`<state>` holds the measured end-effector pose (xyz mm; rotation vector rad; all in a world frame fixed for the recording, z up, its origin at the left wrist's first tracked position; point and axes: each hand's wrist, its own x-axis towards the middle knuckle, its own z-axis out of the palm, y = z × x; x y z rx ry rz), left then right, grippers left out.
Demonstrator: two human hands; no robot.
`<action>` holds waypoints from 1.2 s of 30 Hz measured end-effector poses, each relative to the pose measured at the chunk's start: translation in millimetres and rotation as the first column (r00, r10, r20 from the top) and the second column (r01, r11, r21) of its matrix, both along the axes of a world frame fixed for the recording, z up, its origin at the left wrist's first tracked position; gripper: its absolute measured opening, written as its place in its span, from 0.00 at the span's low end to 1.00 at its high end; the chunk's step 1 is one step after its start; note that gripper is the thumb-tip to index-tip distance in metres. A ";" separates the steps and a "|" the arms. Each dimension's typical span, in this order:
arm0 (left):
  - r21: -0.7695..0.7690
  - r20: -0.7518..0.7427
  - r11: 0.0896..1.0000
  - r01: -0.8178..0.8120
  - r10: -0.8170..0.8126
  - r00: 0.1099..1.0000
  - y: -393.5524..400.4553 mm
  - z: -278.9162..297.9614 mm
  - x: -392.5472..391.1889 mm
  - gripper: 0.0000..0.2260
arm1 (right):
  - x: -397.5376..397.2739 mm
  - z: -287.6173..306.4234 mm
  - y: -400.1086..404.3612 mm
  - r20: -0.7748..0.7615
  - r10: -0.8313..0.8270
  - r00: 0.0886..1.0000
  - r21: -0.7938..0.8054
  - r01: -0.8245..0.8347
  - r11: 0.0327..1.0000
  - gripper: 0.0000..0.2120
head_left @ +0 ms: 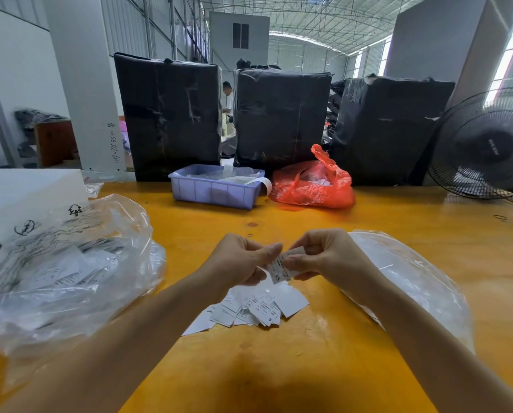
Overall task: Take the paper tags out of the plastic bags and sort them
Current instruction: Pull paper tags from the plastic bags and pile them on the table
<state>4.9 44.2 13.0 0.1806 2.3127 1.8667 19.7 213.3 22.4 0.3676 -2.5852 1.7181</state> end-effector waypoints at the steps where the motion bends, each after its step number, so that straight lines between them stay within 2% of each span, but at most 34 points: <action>1: 0.013 -0.006 1.000 -0.008 0.009 1.000 0.1 -0.6 -0.1 0.13 | -0.2 -0.4 0.6 0.011 0.000 1.000 0.012 0.000 1.000 0.07; 6: 0.071 -0.040 0.997 0.010 -0.007 0.999 1.3 -0.7 3.5 0.08 | -0.8 -0.3 3.7 0.071 0.002 0.998 -0.044 0.001 0.999 0.07; 11: 0.126 0.030 0.990 0.070 -0.074 0.997 -5.3 5.4 3.4 0.23 | -1.1 -1.6 7.0 0.022 -0.041 0.999 -0.077 0.043 0.996 0.06; 16: 0.051 -0.119 0.997 0.059 -0.053 0.992 -6.7 2.3 3.1 0.27 | 0.0 1.8 11.1 0.019 -0.020 1.000 -0.034 0.021 0.999 0.05; 22: 0.018 -0.156 0.996 0.092 -0.088 0.984 -2.4 0.3 4.8 0.23 | -0.9 1.0 9.4 -0.026 -0.026 0.999 -0.086 0.024 0.996 0.07; 26: 0.073 -0.142 0.991 0.109 -0.098 0.985 -1.5 2.0 4.3 0.20 | -1.7 1.1 9.6 -0.041 -0.025 0.999 -0.136 0.019 0.991 0.07; 31: 0.125 -0.170 0.988 0.090 -0.068 0.983 1.1 2.2 2.6 0.19 | -1.6 2.3 11.4 -0.002 0.002 1.000 -0.089 -0.003 0.996 0.07; 34: 0.067 -0.165 0.992 0.102 -0.090 0.982 3.3 1.6 3.1 0.19 | -2.3 1.8 10.8 -0.023 -0.011 1.000 -0.099 0.009 0.995 0.06; 36: 0.102 -0.158 0.991 0.086 -0.069 0.985 3.8 0.8 3.2 0.19 | -1.5 2.7 12.4 -0.005 -0.001 1.000 -0.071 0.001 0.997 0.07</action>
